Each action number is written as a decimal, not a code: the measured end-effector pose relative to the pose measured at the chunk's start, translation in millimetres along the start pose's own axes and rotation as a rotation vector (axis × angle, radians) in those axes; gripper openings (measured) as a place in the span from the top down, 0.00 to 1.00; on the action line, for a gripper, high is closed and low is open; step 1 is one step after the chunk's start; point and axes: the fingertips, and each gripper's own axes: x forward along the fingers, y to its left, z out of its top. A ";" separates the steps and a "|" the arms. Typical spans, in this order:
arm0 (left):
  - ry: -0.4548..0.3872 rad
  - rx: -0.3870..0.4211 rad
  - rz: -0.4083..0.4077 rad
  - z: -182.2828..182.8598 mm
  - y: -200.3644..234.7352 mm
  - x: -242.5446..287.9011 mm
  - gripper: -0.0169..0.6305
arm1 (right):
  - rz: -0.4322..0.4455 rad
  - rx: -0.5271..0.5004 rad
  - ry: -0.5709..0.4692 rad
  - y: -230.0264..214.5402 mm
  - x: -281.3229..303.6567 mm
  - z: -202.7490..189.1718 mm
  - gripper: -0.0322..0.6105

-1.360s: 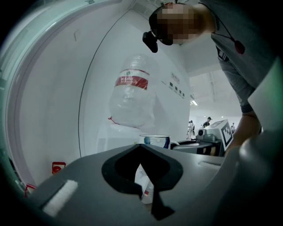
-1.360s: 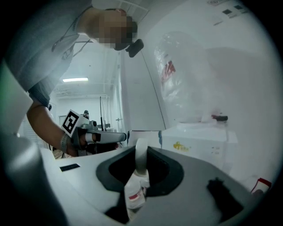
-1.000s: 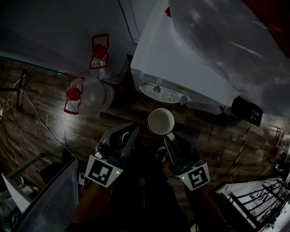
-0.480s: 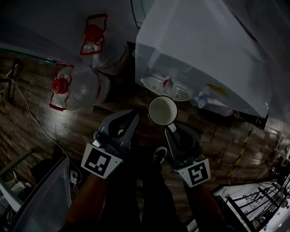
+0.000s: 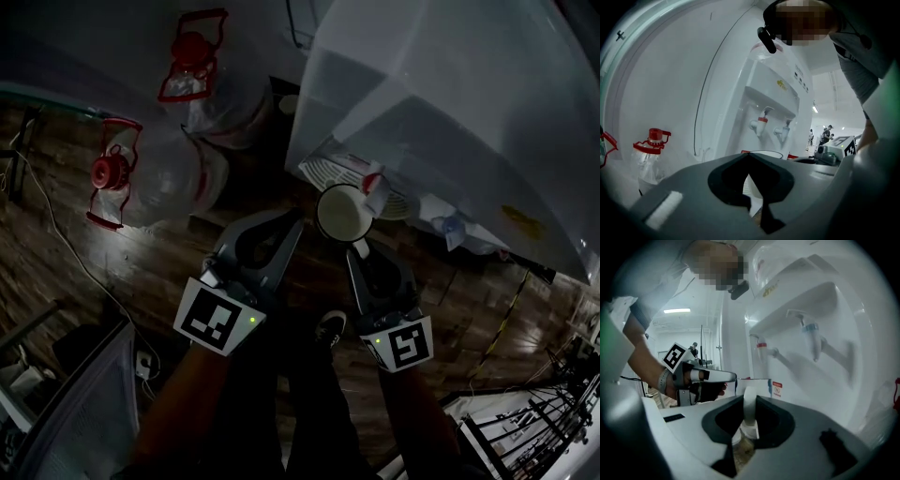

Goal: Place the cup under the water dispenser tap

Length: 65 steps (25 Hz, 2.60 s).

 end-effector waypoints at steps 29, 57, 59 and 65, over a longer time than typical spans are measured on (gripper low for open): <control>-0.029 0.023 -0.022 -41.0 11.6 33.8 0.96 | -0.155 -0.079 -0.111 -30.5 41.9 -50.8 0.84; -0.059 0.041 0.020 54.8 -44.5 -27.7 0.96 | -0.044 -0.075 -0.061 9.9 -30.2 80.1 0.71; -0.053 0.042 0.010 70.0 -60.6 -39.9 0.96 | -0.027 -0.051 -0.074 18.8 -42.8 100.7 0.82; -0.070 0.094 -0.023 132.0 -123.4 -88.4 0.96 | 0.074 -0.002 -0.075 61.0 -92.4 180.1 0.91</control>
